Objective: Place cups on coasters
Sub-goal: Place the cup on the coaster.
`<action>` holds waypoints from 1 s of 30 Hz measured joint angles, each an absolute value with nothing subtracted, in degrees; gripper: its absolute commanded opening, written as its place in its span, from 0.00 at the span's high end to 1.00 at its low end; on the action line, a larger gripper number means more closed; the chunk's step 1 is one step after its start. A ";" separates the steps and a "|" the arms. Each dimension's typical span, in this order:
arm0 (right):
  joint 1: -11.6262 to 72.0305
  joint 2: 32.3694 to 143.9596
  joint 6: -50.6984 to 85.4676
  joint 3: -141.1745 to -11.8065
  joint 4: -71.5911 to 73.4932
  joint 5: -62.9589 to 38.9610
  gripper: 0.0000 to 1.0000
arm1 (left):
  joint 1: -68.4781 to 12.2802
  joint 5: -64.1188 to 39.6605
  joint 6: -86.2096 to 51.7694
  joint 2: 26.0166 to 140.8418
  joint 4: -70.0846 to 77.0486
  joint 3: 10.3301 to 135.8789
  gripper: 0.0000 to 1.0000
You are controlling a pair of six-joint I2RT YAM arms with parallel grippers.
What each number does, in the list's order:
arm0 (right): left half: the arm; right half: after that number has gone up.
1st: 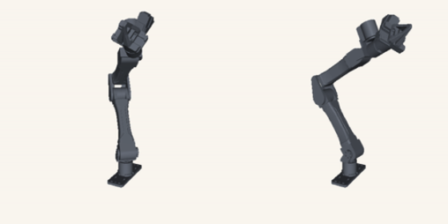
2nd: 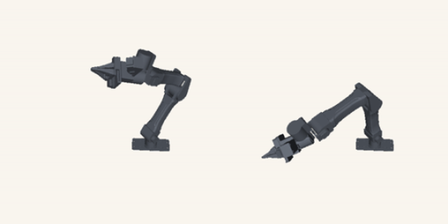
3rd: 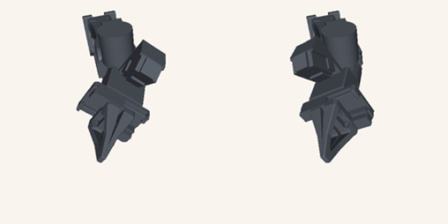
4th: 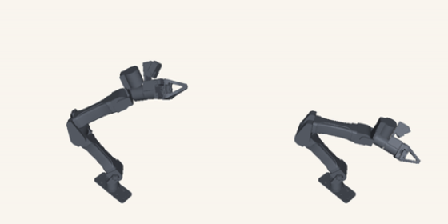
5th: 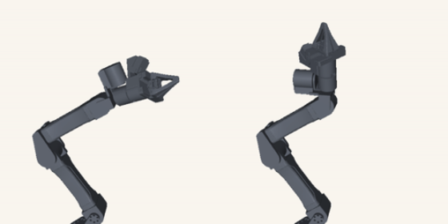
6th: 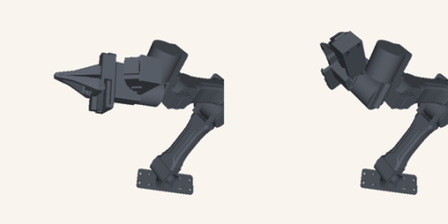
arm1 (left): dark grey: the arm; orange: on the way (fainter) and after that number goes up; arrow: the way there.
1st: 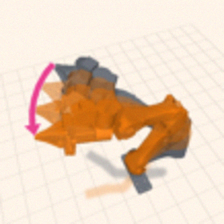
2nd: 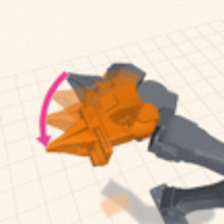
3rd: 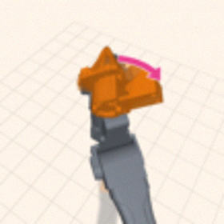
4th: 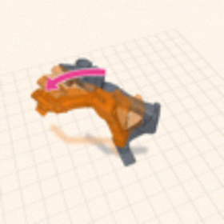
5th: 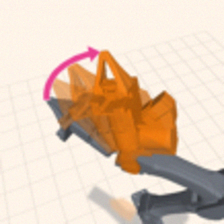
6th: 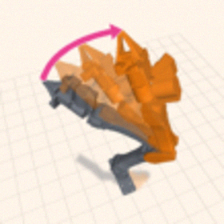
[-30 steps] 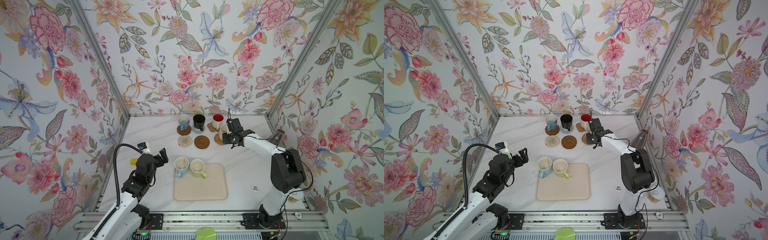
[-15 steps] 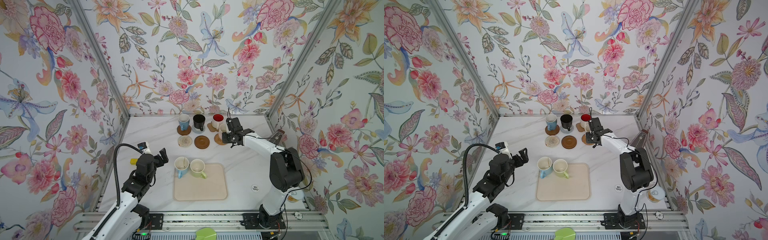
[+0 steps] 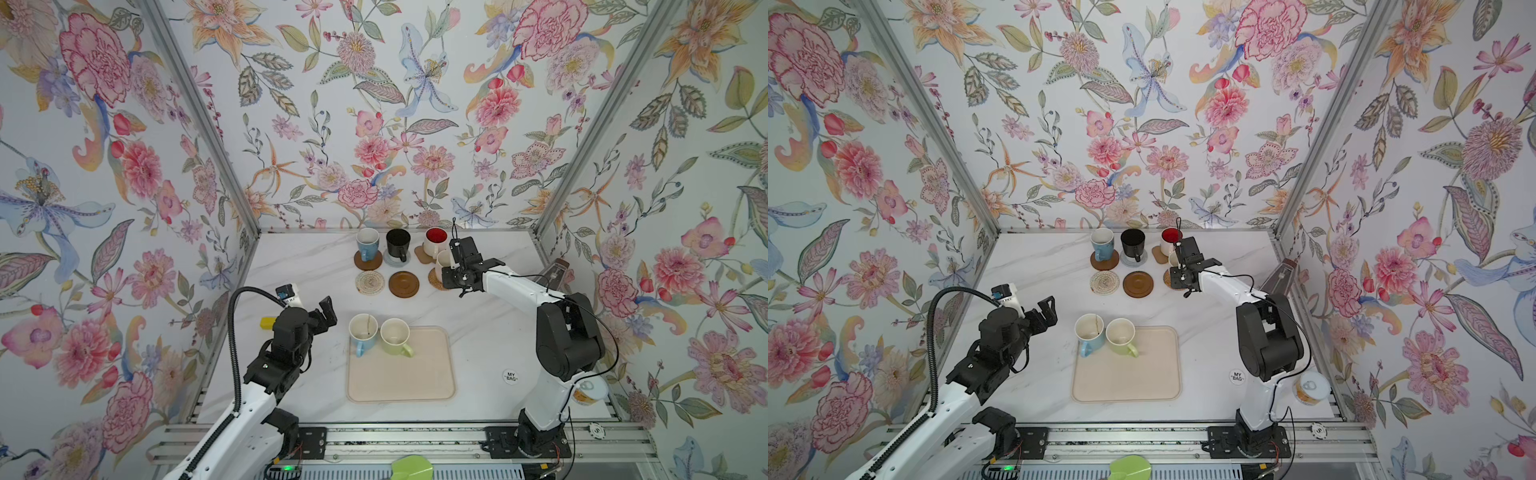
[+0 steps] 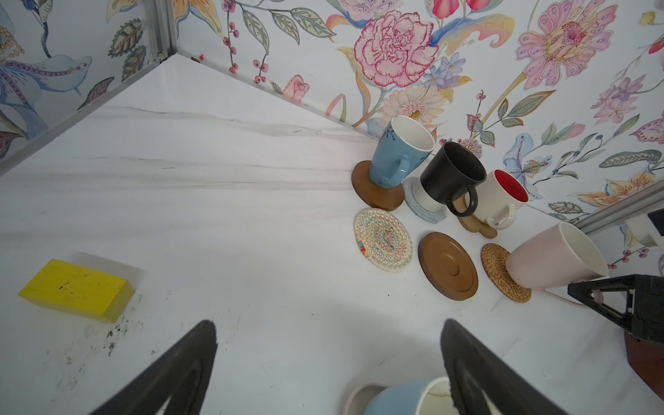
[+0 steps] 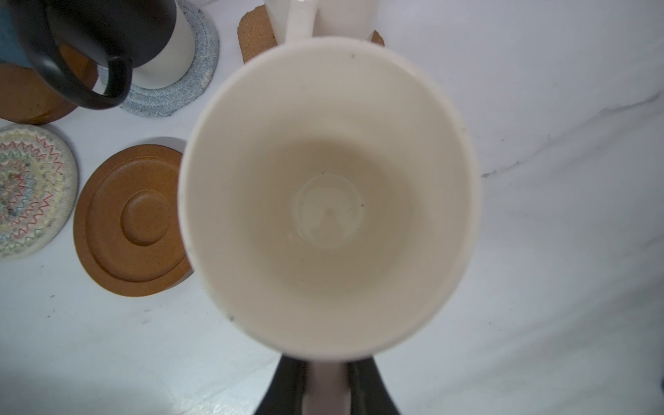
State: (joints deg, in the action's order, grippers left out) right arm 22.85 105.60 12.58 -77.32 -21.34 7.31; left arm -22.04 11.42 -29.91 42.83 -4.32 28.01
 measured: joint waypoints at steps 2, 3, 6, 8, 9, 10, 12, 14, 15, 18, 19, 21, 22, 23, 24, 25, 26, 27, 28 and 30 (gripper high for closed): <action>22.85 105.60 12.58 -77.32 -21.34 7.29 1.00 | -22.04 11.40 -29.91 43.00 -4.25 28.01 0.01; 22.85 105.62 12.58 -77.30 -21.34 7.29 1.00 | -22.04 11.40 -29.91 43.09 -4.25 28.01 0.01; 22.85 105.62 12.60 -77.23 -21.26 7.29 1.00 | -22.04 11.42 -29.91 43.20 -4.25 28.01 0.01; 22.85 105.62 12.60 -77.17 -21.21 7.31 1.00 | -22.04 11.42 -29.91 43.20 -4.23 28.01 0.01; 22.85 105.65 12.60 -77.17 -21.19 7.31 1.00 | -22.04 11.42 -29.91 43.20 -4.25 28.01 0.01; 22.85 105.65 12.60 -77.14 -21.17 7.31 1.00 | -22.04 11.42 -29.91 43.20 -4.23 28.01 0.01; 22.85 105.67 12.58 -77.14 -21.17 7.31 1.00 | -22.04 11.42 -29.91 43.20 -4.23 28.01 0.01; 22.85 105.67 12.60 -77.14 -21.17 7.31 1.00 | -22.04 11.42 -29.91 43.20 -4.23 28.01 0.01; 22.85 105.67 12.60 -77.12 -21.17 7.31 1.00 | -22.04 11.42 -29.91 43.20 -4.23 28.01 0.01; 22.85 105.67 12.60 -76.93 -21.10 7.31 1.00 | -22.04 11.42 -29.91 43.20 -4.23 28.01 0.01; 22.85 105.67 12.60 -76.73 -20.97 7.31 1.00 | -22.04 11.40 -29.91 43.20 -4.25 28.01 0.01; 22.90 105.67 12.60 -76.27 -20.84 7.31 1.00 | -22.04 11.42 -29.91 43.20 -4.23 28.01 0.01; 22.92 105.67 12.60 -76.01 -20.78 7.31 1.00 | -22.04 11.42 -29.91 43.22 -4.23 28.01 0.01; 22.92 105.67 12.60 -75.85 -20.78 7.31 1.00 | -22.04 11.42 -29.91 43.24 -4.23 28.01 0.01; 22.92 105.67 12.60 -75.59 -20.73 7.31 1.00 | -22.04 11.40 -29.91 43.24 -4.23 28.01 0.01; 22.92 105.67 12.60 -75.37 -20.71 7.31 1.00 | -22.04 11.40 -29.91 43.24 -4.23 28.01 0.01; 22.92 105.67 12.60 -75.22 -20.71 7.31 1.00 | -22.04 11.40 -29.91 43.24 -4.23 28.01 0.01; 22.90 105.73 12.60 -75.13 -20.73 7.31 1.00 | -22.04 11.40 -29.91 43.24 -4.23 27.99 0.01; 22.92 105.73 12.60 -75.02 -20.60 7.33 1.00 | -22.04 11.40 -29.91 43.24 -4.23 28.01 0.01; 22.92 105.73 12.60 -74.98 -20.43 7.33 1.00 | -22.04 11.40 -29.91 43.24 -4.23 28.01 0.01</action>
